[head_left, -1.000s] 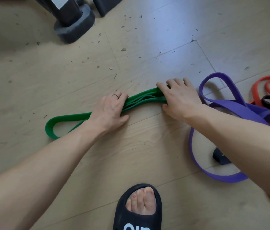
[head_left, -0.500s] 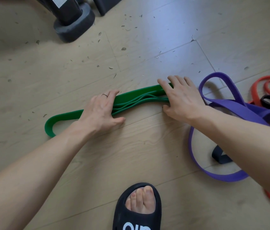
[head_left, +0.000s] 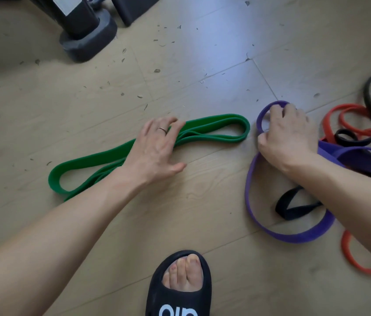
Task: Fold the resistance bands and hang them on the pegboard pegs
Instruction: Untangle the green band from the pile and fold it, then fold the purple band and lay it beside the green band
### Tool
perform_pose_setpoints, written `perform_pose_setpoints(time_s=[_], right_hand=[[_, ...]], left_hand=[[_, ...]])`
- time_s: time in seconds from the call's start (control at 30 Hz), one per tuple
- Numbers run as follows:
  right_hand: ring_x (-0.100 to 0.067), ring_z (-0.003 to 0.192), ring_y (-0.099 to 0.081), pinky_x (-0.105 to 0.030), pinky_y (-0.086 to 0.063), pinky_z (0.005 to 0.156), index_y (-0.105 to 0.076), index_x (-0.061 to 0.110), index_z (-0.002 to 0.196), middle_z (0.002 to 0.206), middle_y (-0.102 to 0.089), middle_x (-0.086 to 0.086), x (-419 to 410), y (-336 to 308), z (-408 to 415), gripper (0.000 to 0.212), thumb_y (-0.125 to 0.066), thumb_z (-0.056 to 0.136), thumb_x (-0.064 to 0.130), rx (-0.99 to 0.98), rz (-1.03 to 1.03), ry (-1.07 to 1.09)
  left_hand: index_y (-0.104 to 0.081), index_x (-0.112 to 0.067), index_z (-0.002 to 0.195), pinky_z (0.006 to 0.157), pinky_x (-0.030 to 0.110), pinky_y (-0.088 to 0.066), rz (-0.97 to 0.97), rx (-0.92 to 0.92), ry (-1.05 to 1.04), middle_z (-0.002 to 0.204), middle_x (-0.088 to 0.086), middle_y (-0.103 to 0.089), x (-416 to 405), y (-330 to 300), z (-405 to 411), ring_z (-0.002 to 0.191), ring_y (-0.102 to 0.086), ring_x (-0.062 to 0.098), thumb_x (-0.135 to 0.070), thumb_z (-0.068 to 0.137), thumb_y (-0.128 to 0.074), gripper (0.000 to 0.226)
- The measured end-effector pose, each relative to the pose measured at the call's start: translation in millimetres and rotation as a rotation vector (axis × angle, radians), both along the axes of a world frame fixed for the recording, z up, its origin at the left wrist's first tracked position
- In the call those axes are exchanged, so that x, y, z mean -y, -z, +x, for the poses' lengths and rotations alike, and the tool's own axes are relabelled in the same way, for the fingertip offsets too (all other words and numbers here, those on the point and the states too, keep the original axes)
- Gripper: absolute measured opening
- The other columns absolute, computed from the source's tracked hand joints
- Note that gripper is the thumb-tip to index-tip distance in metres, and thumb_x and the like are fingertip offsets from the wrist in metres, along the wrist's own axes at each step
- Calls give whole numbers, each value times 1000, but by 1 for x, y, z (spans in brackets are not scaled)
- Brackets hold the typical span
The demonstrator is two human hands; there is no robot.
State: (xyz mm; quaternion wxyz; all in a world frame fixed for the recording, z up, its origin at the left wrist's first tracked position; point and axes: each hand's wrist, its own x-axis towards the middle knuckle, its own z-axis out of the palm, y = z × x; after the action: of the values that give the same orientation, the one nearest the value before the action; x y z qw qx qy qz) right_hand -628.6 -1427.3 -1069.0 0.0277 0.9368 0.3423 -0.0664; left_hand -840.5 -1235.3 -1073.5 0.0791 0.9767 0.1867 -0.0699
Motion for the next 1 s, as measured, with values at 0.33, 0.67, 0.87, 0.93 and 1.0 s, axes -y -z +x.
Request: perform_pose_setpoints(time_s=[0.33, 0.67, 0.87, 0.93, 1.0], right_hand=[[-31, 77, -46, -40, -34, 71, -58, 8, 97, 82, -57, -11, 25, -12, 7, 19, -42, 102, 17, -21, -6, -96], [-29, 82, -65, -39, -50, 71, -64, 11, 80, 84, -71, -9, 93, -139, -8, 34, -43, 101, 28, -376, 568, 369], [-4, 39, -50, -16, -39, 46, -54, 15, 60, 43, -56, 8, 146, -244, -34, 41, -50, 100, 23, -533, 831, 541], [-19, 50, -56, -24, -47, 56, -59, 15, 60, 51, -61, -1, 163, -283, -46, 41, -52, 99, 26, -634, 945, 602], [-24, 54, -56, -32, -48, 60, -61, 13, 64, 54, -61, -6, 181, -320, -58, 38, -53, 99, 26, -679, 1062, 660]], left_hand=[[-41, -16, 152, 124, 46, -22, -14, 99, 284, 151, 12, -44, 82, -3, 43, 142, -40, 32, -50, 78, -72, 87], [-33, -16, 154, 116, 41, -33, -294, 143, 282, 150, 11, -41, 139, -83, 73, 136, -43, 31, -54, 76, -74, 96], [-18, -25, 159, 110, 26, -32, -577, 151, 333, 156, 3, -32, 178, -208, 95, 142, -36, 14, -49, 79, -84, 107], [-15, -27, 160, 105, 19, -29, -609, 137, 380, 157, 3, -33, 190, -256, 99, 138, -35, 7, -42, 79, -86, 108], [-15, -30, 159, 105, 20, -31, -642, 105, 411, 154, 2, -39, 203, -301, 103, 135, -37, 5, -45, 75, -88, 112]])
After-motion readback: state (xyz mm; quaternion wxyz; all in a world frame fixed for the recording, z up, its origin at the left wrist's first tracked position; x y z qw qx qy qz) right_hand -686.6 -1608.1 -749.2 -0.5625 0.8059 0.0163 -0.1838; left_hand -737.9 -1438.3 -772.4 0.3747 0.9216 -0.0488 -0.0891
